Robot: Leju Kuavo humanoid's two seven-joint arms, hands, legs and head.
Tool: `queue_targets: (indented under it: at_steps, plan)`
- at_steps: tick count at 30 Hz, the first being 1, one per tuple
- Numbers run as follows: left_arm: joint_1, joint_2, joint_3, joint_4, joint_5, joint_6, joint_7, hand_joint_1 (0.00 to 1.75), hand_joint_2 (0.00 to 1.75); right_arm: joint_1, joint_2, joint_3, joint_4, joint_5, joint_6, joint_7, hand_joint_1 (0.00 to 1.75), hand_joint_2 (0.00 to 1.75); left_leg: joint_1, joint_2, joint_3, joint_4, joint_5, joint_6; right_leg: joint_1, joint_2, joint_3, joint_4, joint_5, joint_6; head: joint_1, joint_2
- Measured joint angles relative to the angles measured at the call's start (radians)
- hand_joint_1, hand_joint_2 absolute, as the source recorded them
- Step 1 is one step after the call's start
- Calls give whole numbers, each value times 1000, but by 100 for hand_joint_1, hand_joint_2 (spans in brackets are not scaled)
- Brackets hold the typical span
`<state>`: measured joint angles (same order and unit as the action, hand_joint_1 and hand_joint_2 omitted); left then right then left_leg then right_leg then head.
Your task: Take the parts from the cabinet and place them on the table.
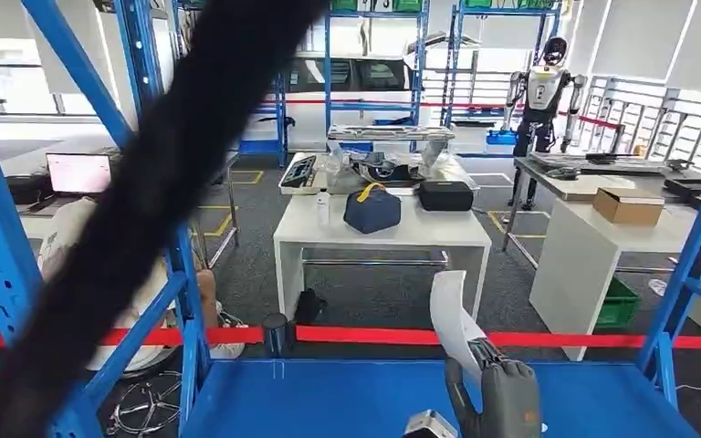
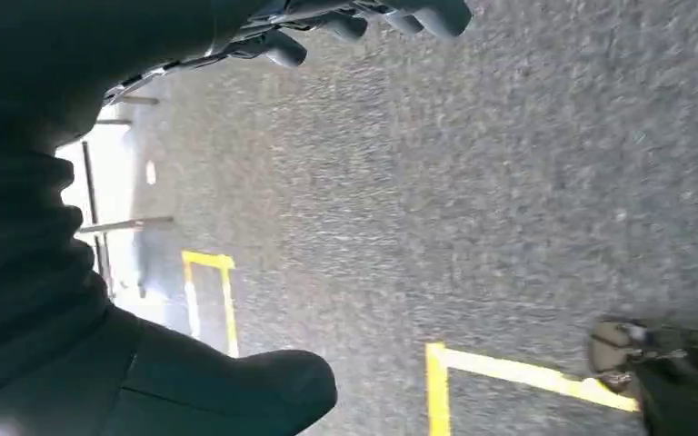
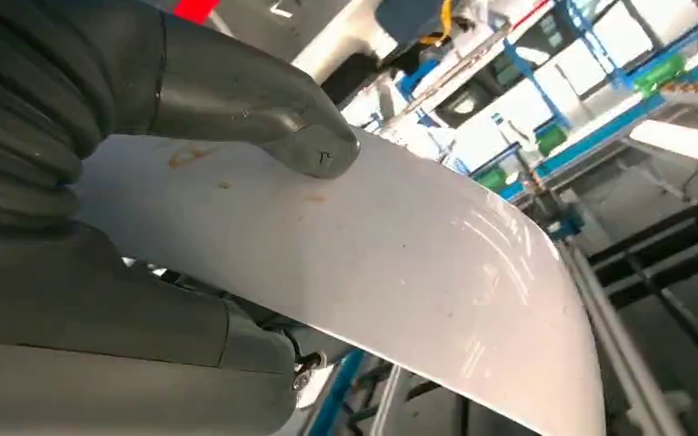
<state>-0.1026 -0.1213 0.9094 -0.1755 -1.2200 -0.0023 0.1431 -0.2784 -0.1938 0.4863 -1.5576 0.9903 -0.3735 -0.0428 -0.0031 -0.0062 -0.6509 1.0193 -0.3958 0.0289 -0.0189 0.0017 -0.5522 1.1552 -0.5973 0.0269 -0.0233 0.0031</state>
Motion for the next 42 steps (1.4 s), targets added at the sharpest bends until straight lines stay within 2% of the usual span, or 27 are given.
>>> queue_targets:
  at_steps: [1, 2, 3, 5, 7, 8, 10, 12, 14, 16, 17, 18, 20, 22, 23, 24, 26, 27, 28, 29, 31, 32, 33, 37, 38, 40, 42]
  plan:
    - [-2, -3, -2, 0, -7, -4, 8, 0, 175, 14, 0, -10, -18, 2, -6, -9, 175, 175, 1, 0, -7, 7, 3, -5, 0, -1, 54, -98, 32, 0, 0, 0]
    - [-3, -3, -5, -1, -13, -8, 13, 0, 175, 27, 0, -17, -34, 5, -9, -19, 175, 175, 0, 0, -11, 11, 7, -12, 4, -1, 67, -123, 23, -7, 0, 0]
    - [-4, -3, -10, -1, -18, -8, 19, 0, 175, 41, 1, -18, -48, 11, -9, -22, 175, 175, -1, -2, -12, 11, 11, -19, 10, 4, 51, -109, 53, -16, 0, 0]
    - [-9, -3, -13, -1, -18, -11, 22, 0, 175, 54, 2, -18, -65, 20, -7, -25, 175, 175, -1, -1, -15, 9, 20, -35, 11, 6, 44, -117, 45, -32, 0, 0]
    - [-10, -2, -16, -2, -19, -11, 25, 0, 175, 62, 5, -18, -79, 27, -7, -26, 175, 175, 2, 0, -26, 9, 26, -51, 6, 2, 31, -122, 65, -53, 0, 0]
    - [-9, -2, -17, -2, -19, -11, 26, 0, 175, 64, 10, -18, -85, 30, -5, -26, 175, 175, 4, 1, -37, 35, -18, -57, 6, 2, 24, -123, 73, -60, -1, 0]
    - [-11, -3, -17, -2, -18, -11, 30, 0, 175, 64, 16, -18, -88, 33, 5, -31, 175, 175, 7, 1, -74, 164, -137, -68, 7, 1, 3, -122, 91, -69, -1, 0]
    - [-12, -3, -17, -2, -2, -7, 24, 0, 175, 59, 37, -18, -87, 40, 42, -36, 175, 175, 7, 1, -99, 297, -197, -74, 9, 0, -22, -121, 109, -70, -1, 0]
    - [-8, -3, -13, -2, 23, 2, -20, 0, 175, 32, 58, -4, -86, 46, 63, -25, 175, 175, 7, 1, -60, 288, -169, -71, 11, 1, -48, -119, 127, -68, -1, 0]
    - [-6, -2, -10, -2, 30, -1, -78, 0, 175, 0, 61, 20, -89, 53, 67, 4, 175, 175, 4, 1, 60, 125, -118, -56, 13, 2, -65, -119, 144, -63, -1, 0]
    - [-7, -1, -10, -3, 31, -7, -88, 0, 175, -6, 60, 23, -95, 53, 67, 11, 175, 175, 0, 1, 130, 30, -123, -45, 12, 0, -68, -118, 150, -59, 0, 0]
    - [-7, 0, -10, -3, 32, -10, -91, 0, 175, -8, 59, 24, -101, 53, 65, 14, 175, 175, -5, 2, 157, -11, -135, -43, 17, -4, -73, -118, 154, -54, -1, 0]
    - [-2, 1, -9, -3, 35, -11, -93, 0, 175, -14, 56, 33, -102, 51, 64, 16, 175, 175, -10, 0, 141, -12, -121, -38, 12, -9, -70, -122, 168, -42, 0, 1]
    - [0, 2, -7, -3, 36, -11, -93, 0, 175, -14, 53, 36, -107, 48, 63, 18, 175, 175, -3, 4, 130, -25, -101, -20, 18, -9, -74, -128, 181, -28, 0, 1]
    - [-1, 2, -7, -3, 36, -11, -92, 0, 175, -16, 48, 37, -109, 48, 63, 18, 175, 175, 0, 9, 131, -30, -89, -14, 14, -3, -86, -113, 154, -24, 1, 1]
    - [-1, 4, -7, -4, 36, -11, -93, 0, 175, -18, 46, 38, -110, 48, 63, 19, 175, 175, 1, 9, 119, -30, -79, -3, 12, -3, -100, -74, 105, -20, 1, 1]
    - [-5, 4, -7, -5, 18, -23, -86, 0, 175, -18, 40, 41, -110, 55, 62, 35, 175, 175, 0, 11, 88, -27, -56, 0, 9, -3, -148, 83, -7, -11, 1, 2]
    - [-9, 4, -8, -5, 4, -32, -75, 0, 175, -18, 38, 42, -109, 64, 60, 51, 175, 175, -1, 11, 72, -24, -47, 0, 9, -3, -161, 140, -29, -8, 2, 1]
    - [-16, 4, -10, -5, -12, -40, -61, 0, 175, -16, 35, 41, -109, 78, 55, 69, 175, 175, -1, 12, 56, -20, -37, -1, 9, -3, -160, 170, -24, -7, 2, 2]
    - [-28, 4, -15, -4, -25, -48, -42, 0, 175, -7, 31, 37, -109, 93, 44, 79, 175, 175, 0, 12, 38, -15, -27, -2, 9, -3, -138, 156, 4, -7, 1, 2]
    - [-54, 3, -21, -5, -25, -51, -16, 0, 175, 17, 23, 28, -116, 103, 24, 71, 175, 175, 2, 8, 7, -4, -10, -7, 9, -3, -39, 30, 69, -8, 2, 1]
    - [-64, 3, -21, -5, -12, -48, -12, 0, 175, 18, 19, 28, -116, 100, 22, 61, 175, 175, 2, 6, -6, 4, -2, -13, 9, -4, 27, -59, 69, -10, 2, 1]
    - [-70, 5, -21, -6, 5, -40, -11, 0, 175, 6, 18, 29, -112, 86, 25, 46, 175, 175, -2, 5, -20, 11, 4, -21, 13, -3, 63, -132, 28, -19, 2, 2]
    - [-74, 13, -10, -8, 34, -29, -20, 0, 175, -65, 20, 49, -46, 35, 30, 21, 175, 175, -3, 15, -21, 3, 36, -47, 17, 3, 27, -121, 62, -51, -3, 2]
    - [-73, 18, -7, -8, 39, -29, -25, 0, 175, -81, 21, 57, -33, 32, 30, 20, 175, 175, 1, 13, -34, 12, 24, -52, 11, -2, 19, -125, 76, -59, -3, 0]
    - [-69, 17, -3, -6, 44, -32, -29, 0, 175, -92, 28, 63, -26, 32, 34, 43, 175, 175, 4, 8, -63, 106, -100, -66, 10, -4, -8, -127, 100, -71, -6, 2]
    - [-69, 19, 2, -6, 44, -35, -30, 0, 175, -93, 29, 65, -24, 34, 40, 56, 175, 175, 8, 8, -88, 249, -190, -76, 12, -9, -36, -126, 122, -70, -6, 2]
